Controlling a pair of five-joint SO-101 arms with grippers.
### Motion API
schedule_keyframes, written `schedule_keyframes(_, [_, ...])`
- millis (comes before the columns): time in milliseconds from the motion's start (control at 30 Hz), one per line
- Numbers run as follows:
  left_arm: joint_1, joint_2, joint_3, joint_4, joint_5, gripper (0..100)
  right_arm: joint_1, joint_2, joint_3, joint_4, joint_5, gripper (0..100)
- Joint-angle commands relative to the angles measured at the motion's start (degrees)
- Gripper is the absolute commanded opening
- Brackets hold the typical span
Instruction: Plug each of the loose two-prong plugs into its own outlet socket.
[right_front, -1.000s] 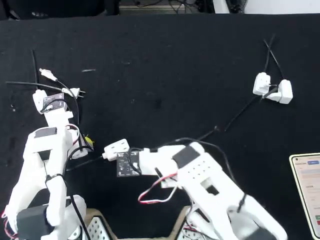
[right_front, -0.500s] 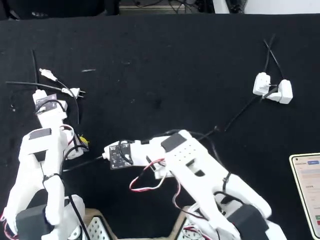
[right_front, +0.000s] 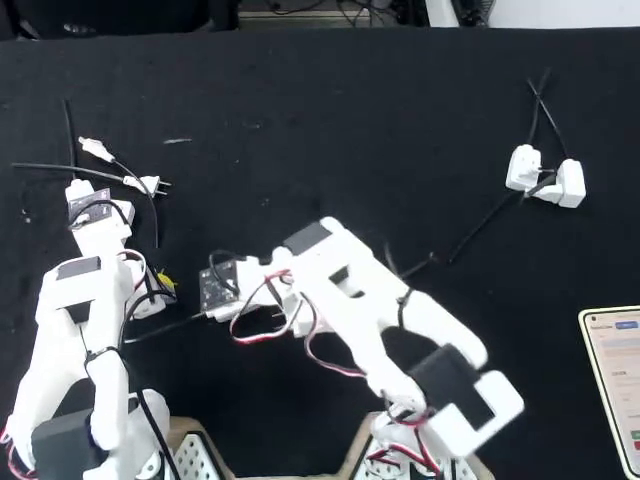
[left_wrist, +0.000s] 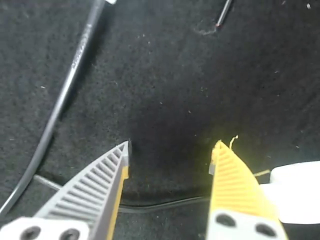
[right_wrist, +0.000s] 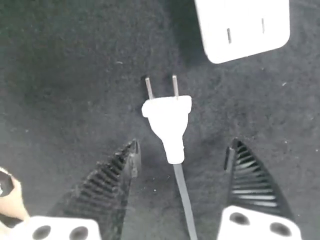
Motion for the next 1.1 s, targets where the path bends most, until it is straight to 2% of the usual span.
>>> schedule_keyframes(0, [-0.57,-1.49,0.31,0.0,0.26,26,-0.53,1.45,-4.7,0.88,0.88,26.6])
schedule_keyframes(367, [-0.22,-1.49,0.31,-0.09,0.18,26,-0.53,5.93,-4.44,0.7,0.44,25.4])
schedule_keyframes(433, [-0.13,-1.49,0.31,-0.09,0.18,26,-0.53,6.73,-4.44,0.44,0.44,18.3])
schedule_keyframes(533, [-0.13,-1.49,0.22,-0.09,0.18,26,-0.53,8.4,-4.53,-2.9,-1.76,2.5])
schedule_keyframes(733, [-0.04,-1.49,0.13,-0.09,0.18,26,-0.88,9.98,-4.53,-4.57,-4.92,1.1])
schedule_keyframes(833, [-0.04,-1.49,0.13,-0.09,0.18,26,-0.53,6.2,-4.7,-4.66,-9.32,1.1])
schedule_keyframes(1000, [-0.04,-1.49,0.13,-0.09,0.18,26,-0.79,0.22,-3.91,-4.66,-21.45,1.1])
schedule_keyframes(1067, [-0.04,-1.49,0.13,-0.09,0.18,26,-0.88,0.66,-3.47,-4.75,-23.12,1.5])
